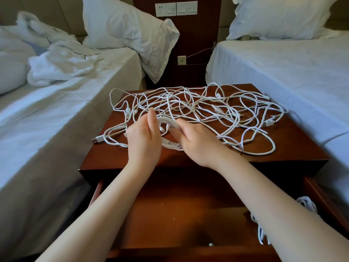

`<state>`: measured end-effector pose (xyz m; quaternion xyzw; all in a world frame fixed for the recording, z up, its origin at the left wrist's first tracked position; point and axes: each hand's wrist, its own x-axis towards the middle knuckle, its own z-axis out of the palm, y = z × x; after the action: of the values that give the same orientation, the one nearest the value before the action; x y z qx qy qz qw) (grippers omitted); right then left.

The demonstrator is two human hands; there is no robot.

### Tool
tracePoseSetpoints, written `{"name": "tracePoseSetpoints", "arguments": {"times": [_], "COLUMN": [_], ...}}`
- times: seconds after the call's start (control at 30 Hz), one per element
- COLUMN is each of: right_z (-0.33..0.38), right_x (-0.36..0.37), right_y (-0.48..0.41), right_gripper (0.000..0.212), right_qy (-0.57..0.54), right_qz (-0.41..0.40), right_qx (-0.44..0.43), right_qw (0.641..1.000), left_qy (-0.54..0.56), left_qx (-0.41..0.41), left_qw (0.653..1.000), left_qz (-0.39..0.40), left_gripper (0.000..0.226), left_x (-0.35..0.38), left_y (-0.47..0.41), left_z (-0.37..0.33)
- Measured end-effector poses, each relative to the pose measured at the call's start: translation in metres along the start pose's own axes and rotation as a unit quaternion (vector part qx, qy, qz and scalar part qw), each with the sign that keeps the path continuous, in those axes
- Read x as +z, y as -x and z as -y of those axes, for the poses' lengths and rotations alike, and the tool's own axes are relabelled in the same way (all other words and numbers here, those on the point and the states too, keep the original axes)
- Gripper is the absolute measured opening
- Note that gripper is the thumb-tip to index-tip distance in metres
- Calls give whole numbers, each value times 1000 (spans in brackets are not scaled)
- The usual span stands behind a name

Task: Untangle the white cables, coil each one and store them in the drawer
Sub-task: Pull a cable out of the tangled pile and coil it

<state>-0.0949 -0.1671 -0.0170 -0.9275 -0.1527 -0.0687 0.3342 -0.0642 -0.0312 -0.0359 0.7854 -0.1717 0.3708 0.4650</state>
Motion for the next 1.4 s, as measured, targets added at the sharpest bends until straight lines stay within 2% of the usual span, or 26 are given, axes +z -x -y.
{"name": "tracePoseSetpoints", "arguments": {"times": [0.23,0.4,0.53,0.7,0.8,0.93,1.1,1.2,1.33,1.4], "right_z": [-1,2,1,-2,-3,-6,-3,-4,-9,-8], "right_x": [-22,-26,-26,-23,-18,-19,-17,-16,-17,-14], "right_y": [4,7,6,3,2,3,3,2,1,0], "right_gripper": [19,14,16,29,25,25,23,27,30,29], "right_qy": [197,242,244,139,169,215,217,219,202,173], "right_qz": [15,23,-13,-59,-75,-81,-98,-140,-236,-214], "right_qx": [-17,-32,-61,-43,-54,-58,-78,-85,-73,-88], "right_qw": [980,969,968,988,981,972,968,962,948,957], "left_qy": [-40,-32,-4,-19,-20,28,35,10,-21,-34], "left_qx": [64,92,133,128,114,39,55,73,25,6], "left_qw": [984,973,974,986,990,992,993,994,998,999], "left_qz": [163,210,185,101,86,121,101,79,52,28], "left_gripper": [33,38,36,31,30,22,33,35,41,45], "left_x": [-10,-8,-8,-5,-2,3,3,4,3,0], "left_y": [-6,-5,-6,-5,-2,5,4,2,-3,-6], "left_z": [3,10,11,11,9,4,3,8,18,20]}}
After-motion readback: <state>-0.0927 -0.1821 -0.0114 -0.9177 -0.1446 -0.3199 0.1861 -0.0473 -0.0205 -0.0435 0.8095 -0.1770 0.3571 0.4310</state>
